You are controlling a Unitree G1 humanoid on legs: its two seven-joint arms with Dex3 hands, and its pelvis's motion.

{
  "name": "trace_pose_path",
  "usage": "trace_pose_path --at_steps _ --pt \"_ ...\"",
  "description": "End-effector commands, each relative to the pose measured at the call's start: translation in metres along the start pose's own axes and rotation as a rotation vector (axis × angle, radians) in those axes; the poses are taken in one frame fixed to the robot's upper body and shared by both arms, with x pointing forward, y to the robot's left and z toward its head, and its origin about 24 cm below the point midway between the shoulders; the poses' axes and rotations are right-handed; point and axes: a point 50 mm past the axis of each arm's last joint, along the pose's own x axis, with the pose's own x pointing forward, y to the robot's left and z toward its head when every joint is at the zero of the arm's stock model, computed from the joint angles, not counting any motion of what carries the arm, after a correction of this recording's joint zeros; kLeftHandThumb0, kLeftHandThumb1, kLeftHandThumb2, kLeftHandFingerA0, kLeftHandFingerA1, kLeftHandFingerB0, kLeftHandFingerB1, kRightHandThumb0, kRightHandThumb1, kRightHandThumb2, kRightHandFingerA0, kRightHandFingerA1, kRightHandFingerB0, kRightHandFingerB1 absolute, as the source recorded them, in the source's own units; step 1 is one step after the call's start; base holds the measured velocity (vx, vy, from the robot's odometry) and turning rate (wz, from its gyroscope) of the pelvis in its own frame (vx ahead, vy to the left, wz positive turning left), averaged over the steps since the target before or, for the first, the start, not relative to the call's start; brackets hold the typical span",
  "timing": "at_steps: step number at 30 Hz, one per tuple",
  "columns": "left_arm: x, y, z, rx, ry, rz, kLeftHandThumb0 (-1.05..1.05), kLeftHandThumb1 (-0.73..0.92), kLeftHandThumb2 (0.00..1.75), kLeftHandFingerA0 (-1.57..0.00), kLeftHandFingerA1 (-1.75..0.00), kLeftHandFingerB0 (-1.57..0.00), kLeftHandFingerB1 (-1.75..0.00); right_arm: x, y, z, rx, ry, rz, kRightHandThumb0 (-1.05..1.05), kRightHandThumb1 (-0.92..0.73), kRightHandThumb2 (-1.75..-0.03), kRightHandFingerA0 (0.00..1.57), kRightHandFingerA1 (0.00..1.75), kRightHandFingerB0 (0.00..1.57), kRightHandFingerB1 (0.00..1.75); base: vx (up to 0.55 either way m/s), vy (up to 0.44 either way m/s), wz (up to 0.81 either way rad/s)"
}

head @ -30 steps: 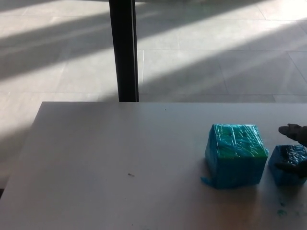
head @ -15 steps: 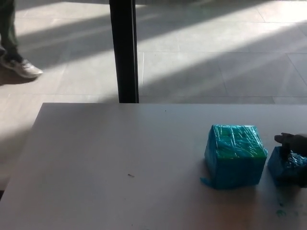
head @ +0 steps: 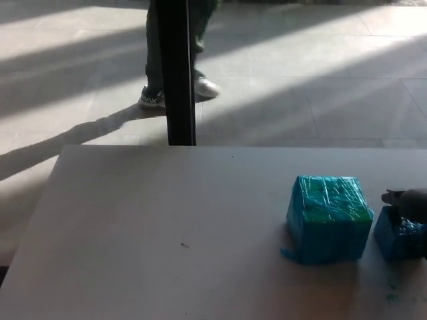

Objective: The robot uses its right hand to pick up the small cube kept on the middle on the desk and place it on the bigger cube kept next to it

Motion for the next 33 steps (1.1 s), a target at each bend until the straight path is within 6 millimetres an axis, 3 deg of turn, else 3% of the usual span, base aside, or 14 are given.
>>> trace_pose_path --at_steps 1,5,6,10,11,12,14,19,21,22,27,28,32,33 --pt "-0.002 0.005 0.007 0.016 -0.011 0.003 -0.87 0.76 1.19 -0.33 -0.59 -0.19 -0.46 -0.003 0.056 -0.006 -0.185 -0.113 -0.063 -0.27 -0.75 -0.65 0.71 1.39 0.75 0.51 0.0 0.0 0.0" --pt "-0.002 0.006 0.007 0.01 -0.013 0.001 -0.91 0.92 0.69 -0.32 -0.49 -0.32 -0.38 -0.005 0.059 -0.007 -0.202 -0.156 -0.108 -0.27 -0.78 -0.68 0.69 1.56 0.8 0.89 0.0 0.0 0.0" --pt "-0.002 0.006 0.007 0.005 -0.002 0.004 -0.91 0.77 1.2 -0.31 -0.58 -0.22 -0.47 -0.006 0.061 -0.007 -0.186 -0.168 -0.135 -0.32 -0.8 -0.64 0.72 1.68 0.77 1.03 0.0 0.0 0.0" --pt "-0.002 0.006 0.007 -0.008 -0.004 0.009 -0.89 0.76 1.19 -0.33 -0.59 -0.23 -0.47 -0.007 0.063 -0.006 -0.167 -0.179 -0.153 -0.3 -0.73 -0.63 0.72 1.62 0.81 0.78 0.0 0.0 0.0" --pt "-0.002 0.006 0.007 0.017 -0.008 0.004 -0.88 0.77 1.2 -0.34 -0.59 -0.22 -0.47 -0.008 0.065 -0.007 -0.132 -0.186 -0.165 -0.27 -0.74 -0.63 0.74 1.65 0.75 1.11 0.0 0.0 0.0" --pt "-0.002 0.006 0.007 0.01 -0.005 0.008 -0.91 0.92 0.71 -0.35 -0.49 -0.34 -0.38 -0.008 0.066 -0.007 -0.123 -0.192 -0.18 -0.27 -0.72 -0.63 0.75 1.64 0.78 1.03 0.0 0.0 0.0" --pt "-0.002 0.006 0.007 0.023 -0.004 0.009 -0.9 0.77 1.2 -0.31 -0.57 -0.22 -0.47 -0.009 0.067 -0.008 -0.101 -0.187 -0.189 -0.24 -0.75 -0.68 0.76 1.66 0.66 1.32 0.0 0.0 0.0" --pt "-0.001 0.006 0.006 -0.001 -0.002 0.016 -0.96 0.83 0.79 -0.36 -0.51 -0.31 -0.4 -0.012 0.062 -0.013 -0.092 -0.199 -0.255 -0.22 -0.75 -0.76 0.8 1.63 0.75 1.18 0.0 0.0 0.0" --pt "-0.001 0.006 0.007 0.008 -0.009 0.017 -0.88 0.76 1.19 -0.34 -0.6 -0.22 -0.47 -0.012 0.06 -0.015 -0.086 -0.199 -0.257 -0.22 -0.73 -0.81 0.8 1.63 0.74 1.22 0.0 0.0 0.0" --pt "-0.002 0.006 0.008 0.005 -0.011 0.019 -0.9 0.92 0.71 -0.36 -0.49 -0.33 -0.39 -0.012 0.058 -0.015 -0.087 -0.195 -0.26 -0.25 -0.76 -0.78 0.79 1.61 0.74 1.16 0.0 0.0 0.0" --pt "-0.002 0.007 0.008 0.015 -0.012 0.006 -0.9 0.92 0.73 -0.35 -0.49 -0.31 -0.38 -0.015 0.037 -0.023 -0.063 -0.18 -0.347 -0.3 -0.78 -0.68 0.77 1.63 0.74 1.07 0.0 0.0 0.0" --pt "-0.002 0.007 0.008 0.016 -0.012 0.008 -0.86 0.76 1.19 -0.32 -0.59 -0.18 -0.47 -0.016 0.03 -0.025 -0.045 -0.19 -0.376 -0.25 -0.76 -0.71 0.8 1.59 0.8 0.94 0.0 0.0 0.0" --pt "-0.004 0.008 0.009 0.025 -0.018 0.015 -0.94 0.91 0.77 -0.3 -0.49 -0.31 -0.39 -0.021 0.003 -0.03 -0.009 -0.207 -0.435 -0.25 -0.75 -0.69 0.85 1.44 0.77 0.58 0.0 0.0 0.0" --pt "-0.004 0.009 0.008 0.022 -0.016 0.016 -0.88 0.76 1.2 -0.32 -0.59 -0.2 -0.47 -0.022 -0.006 -0.031 0.007 -0.209 -0.443 -0.23 -0.74 -0.71 0.86 1.47 0.83 0.62 0.0 0.0 0.0"
